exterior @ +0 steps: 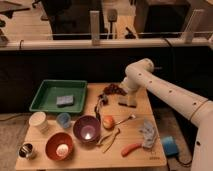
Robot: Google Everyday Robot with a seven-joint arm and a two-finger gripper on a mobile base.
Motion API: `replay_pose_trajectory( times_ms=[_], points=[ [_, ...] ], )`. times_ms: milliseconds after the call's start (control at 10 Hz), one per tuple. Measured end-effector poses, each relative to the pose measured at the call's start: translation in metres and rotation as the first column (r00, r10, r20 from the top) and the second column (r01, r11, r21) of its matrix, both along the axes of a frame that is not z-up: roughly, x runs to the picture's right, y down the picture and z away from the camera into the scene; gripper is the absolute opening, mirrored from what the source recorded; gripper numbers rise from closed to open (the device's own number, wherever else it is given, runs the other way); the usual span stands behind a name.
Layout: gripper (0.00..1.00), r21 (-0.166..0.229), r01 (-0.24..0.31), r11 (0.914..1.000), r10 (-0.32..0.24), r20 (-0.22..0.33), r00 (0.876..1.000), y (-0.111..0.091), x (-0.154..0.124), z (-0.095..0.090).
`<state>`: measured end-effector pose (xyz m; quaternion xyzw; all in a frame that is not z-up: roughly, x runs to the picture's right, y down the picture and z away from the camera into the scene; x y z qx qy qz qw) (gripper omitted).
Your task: Place grapes in table surface
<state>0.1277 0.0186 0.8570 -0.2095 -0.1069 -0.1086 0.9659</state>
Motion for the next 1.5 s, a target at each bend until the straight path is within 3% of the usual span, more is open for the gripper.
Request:
replay_pose_trajectory(
  times_ms=[200, 400, 500, 700, 800, 1100, 1500],
  points=[
    [0.80, -0.013, -0.127, 0.9919, 0.127, 0.029, 0.992, -0.017, -0.003, 0.018],
    [0.80, -0.032, -0.200, 0.9793, 0.201, 0.048, 0.978, -0.021, -0.012, 0.037],
    [0.80, -0.037, -0.218, 0.9752, 0.220, 0.038, 0.975, -0.020, -0.019, 0.043],
    [0.80, -0.033, -0.312, 0.9495, 0.309, -0.066, 0.949, -0.018, -0.023, 0.061],
    [0.80, -0.032, -0.341, 0.9396, 0.336, -0.104, 0.936, -0.014, -0.025, 0.074],
    [0.80, -0.030, -0.391, 0.9201, 0.383, -0.142, 0.913, -0.010, -0.021, 0.093],
    [0.80, -0.033, -0.463, 0.8856, 0.460, -0.081, 0.884, -0.017, -0.018, 0.106]
  ],
)
